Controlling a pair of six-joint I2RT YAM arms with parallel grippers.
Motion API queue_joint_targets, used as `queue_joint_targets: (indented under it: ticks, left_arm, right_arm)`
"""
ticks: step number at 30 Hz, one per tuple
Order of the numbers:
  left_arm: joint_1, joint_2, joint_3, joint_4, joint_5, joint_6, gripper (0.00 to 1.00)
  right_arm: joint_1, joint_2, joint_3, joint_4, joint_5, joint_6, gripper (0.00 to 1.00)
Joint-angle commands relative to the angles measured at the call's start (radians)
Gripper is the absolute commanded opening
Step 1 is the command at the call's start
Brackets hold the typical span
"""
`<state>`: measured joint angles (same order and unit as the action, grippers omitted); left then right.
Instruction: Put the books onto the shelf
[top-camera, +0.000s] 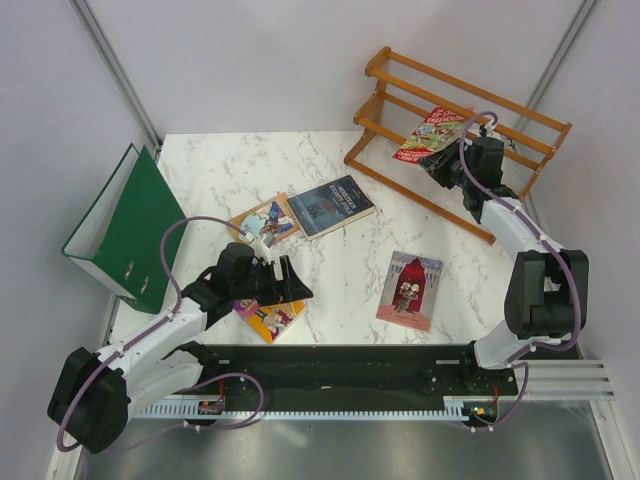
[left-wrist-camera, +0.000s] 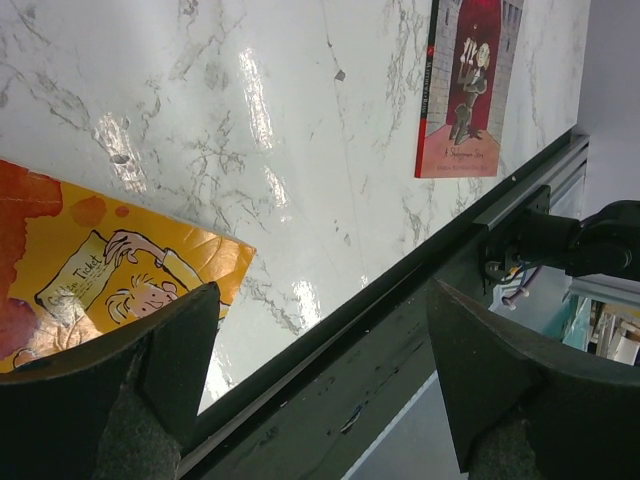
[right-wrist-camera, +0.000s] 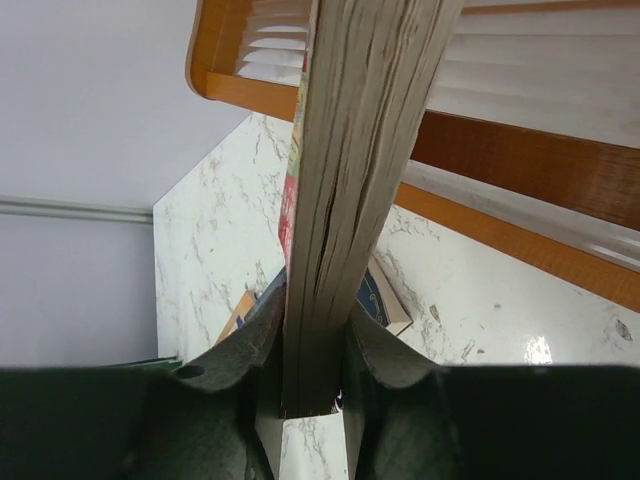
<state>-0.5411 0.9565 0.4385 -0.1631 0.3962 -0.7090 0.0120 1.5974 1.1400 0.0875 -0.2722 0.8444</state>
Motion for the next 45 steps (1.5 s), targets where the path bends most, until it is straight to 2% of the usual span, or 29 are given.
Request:
queue_joint_targets:
  ticks: [1,10,25,26,30,35,38,39,41,42,43,45]
  left_arm:
    - [-0.003,0.008,0.013,0.016,0.023,0.037,0.89]
    - [-0.006,0.004,-0.014,0.037,0.038,0.023,0.88]
    - [-0.008,-0.019,-0.038,0.045,0.049,0.014,0.88]
    - [-0.008,-0.019,-0.040,0.048,0.052,0.013,0.88]
    - [-0.010,-0.019,-0.056,0.066,0.062,0.009,0.88]
    - [-0.011,-0.021,-0.070,0.080,0.069,0.003,0.88]
    - [-0.011,-0.022,-0.072,0.085,0.067,-0.001,0.88]
    - [-0.013,-0.021,-0.073,0.088,0.067,-0.004,0.88]
    - [-0.011,-0.019,-0.073,0.091,0.069,-0.004,0.88]
    - [-0.011,-0.018,-0.075,0.091,0.066,-0.006,0.88]
    - [-0.013,-0.015,-0.075,0.093,0.066,-0.006,0.87]
    - [-0.013,-0.012,-0.078,0.097,0.066,-0.009,0.87]
  right_arm:
    - [-0.006,-0.014,0.038,-0.006,0.027,-0.002,0.37]
    - [-0.037,-0.045,-0.005,-0.080,0.091,-0.022,0.61]
    - [-0.044,-0.140,-0.092,-0.083,0.088,-0.030,0.63]
    - [-0.044,-0.149,-0.095,-0.084,0.085,-0.036,0.64]
    - [-0.046,-0.220,-0.109,-0.127,0.114,-0.062,0.82]
    - [-0.044,-0.289,-0.120,-0.224,0.149,-0.100,0.85]
    - [-0.044,-0.332,-0.131,-0.250,0.140,-0.131,0.73]
    - [-0.038,-0.347,-0.134,-0.250,0.134,-0.139,0.56]
    - [-0.027,-0.349,-0.132,-0.241,0.113,-0.162,0.36]
    - [-0.017,-0.334,-0.125,-0.244,0.105,-0.185,0.08]
    - [0.008,-0.318,-0.099,-0.264,0.100,-0.198,0.00]
    - [0.046,-0.257,-0.045,-0.293,0.108,-0.240,0.00]
